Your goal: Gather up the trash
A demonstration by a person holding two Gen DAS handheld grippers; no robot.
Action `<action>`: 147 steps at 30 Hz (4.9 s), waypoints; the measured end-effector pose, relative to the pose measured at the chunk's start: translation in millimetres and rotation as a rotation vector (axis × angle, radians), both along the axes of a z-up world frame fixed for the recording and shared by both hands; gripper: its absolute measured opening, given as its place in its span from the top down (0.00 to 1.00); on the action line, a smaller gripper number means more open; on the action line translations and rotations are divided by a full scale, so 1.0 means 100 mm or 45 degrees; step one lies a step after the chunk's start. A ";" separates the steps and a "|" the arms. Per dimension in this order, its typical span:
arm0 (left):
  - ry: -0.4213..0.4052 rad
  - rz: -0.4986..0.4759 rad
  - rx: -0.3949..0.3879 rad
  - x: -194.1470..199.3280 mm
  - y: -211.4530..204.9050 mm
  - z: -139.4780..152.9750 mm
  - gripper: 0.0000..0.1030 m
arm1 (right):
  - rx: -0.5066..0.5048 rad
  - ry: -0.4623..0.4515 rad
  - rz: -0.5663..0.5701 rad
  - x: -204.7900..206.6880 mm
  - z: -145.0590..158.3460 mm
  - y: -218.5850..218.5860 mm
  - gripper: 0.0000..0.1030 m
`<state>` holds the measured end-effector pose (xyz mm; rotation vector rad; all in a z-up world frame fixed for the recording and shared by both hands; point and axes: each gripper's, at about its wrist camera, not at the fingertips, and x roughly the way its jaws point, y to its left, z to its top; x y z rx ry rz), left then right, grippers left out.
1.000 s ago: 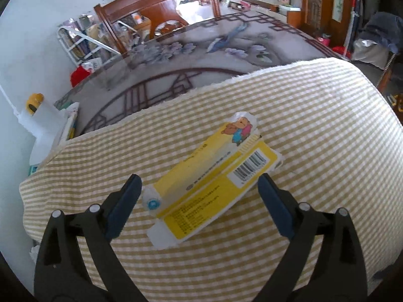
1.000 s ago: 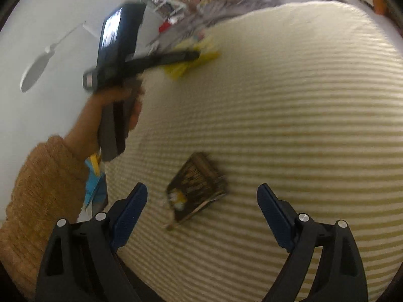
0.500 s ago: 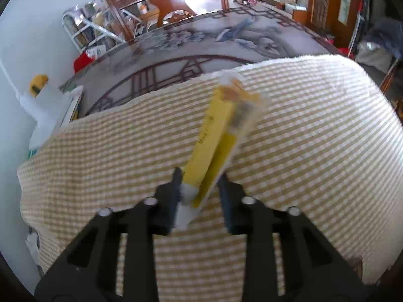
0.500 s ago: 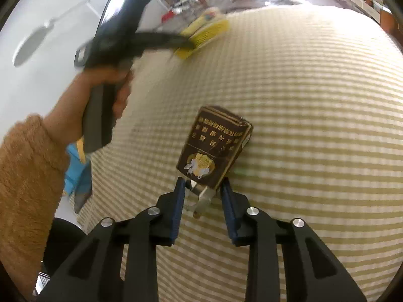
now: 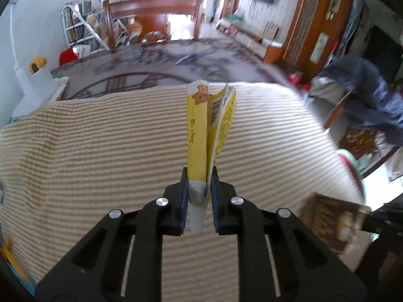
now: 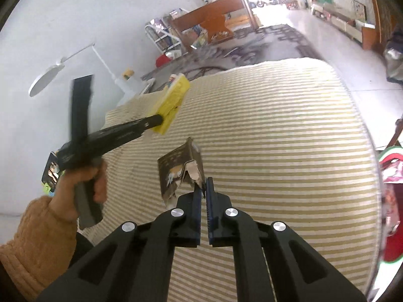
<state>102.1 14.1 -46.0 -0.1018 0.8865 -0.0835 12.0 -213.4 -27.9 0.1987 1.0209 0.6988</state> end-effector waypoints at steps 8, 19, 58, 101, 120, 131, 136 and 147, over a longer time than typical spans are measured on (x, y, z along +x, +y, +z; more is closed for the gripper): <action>-0.114 -0.023 -0.031 -0.32 -0.66 0.25 0.85 | 0.000 -0.096 -0.273 0.11 0.09 -0.74 0.97; -0.164 -0.121 -0.034 -0.45 -1.39 0.42 0.85 | 0.048 -0.100 -0.578 0.21 0.07 -1.50 0.96; 0.162 -0.482 -0.168 0.10 -3.04 -0.36 0.81 | 0.088 -0.051 -1.187 0.06 0.00 -2.81 0.91; -0.565 0.011 -0.094 -1.26 -1.16 0.58 0.05 | -0.044 -0.717 -1.098 -0.25 0.52 -1.51 0.07; -0.535 0.023 -0.118 -1.22 -1.04 0.52 0.05 | -0.156 -0.687 -0.992 -0.19 0.40 -1.28 0.07; -0.516 0.040 -0.116 -1.20 -0.99 0.47 0.05 | -0.224 -0.674 -0.956 -0.15 0.35 -1.21 0.07; -0.497 0.047 -0.110 -1.18 -0.95 0.44 0.05 | -0.259 -0.678 -0.901 -0.12 0.33 -1.16 0.07; -0.483 0.035 -0.101 -1.16 -0.96 0.44 0.05 | -0.390 -0.772 -0.827 -0.13 0.32 -0.98 0.07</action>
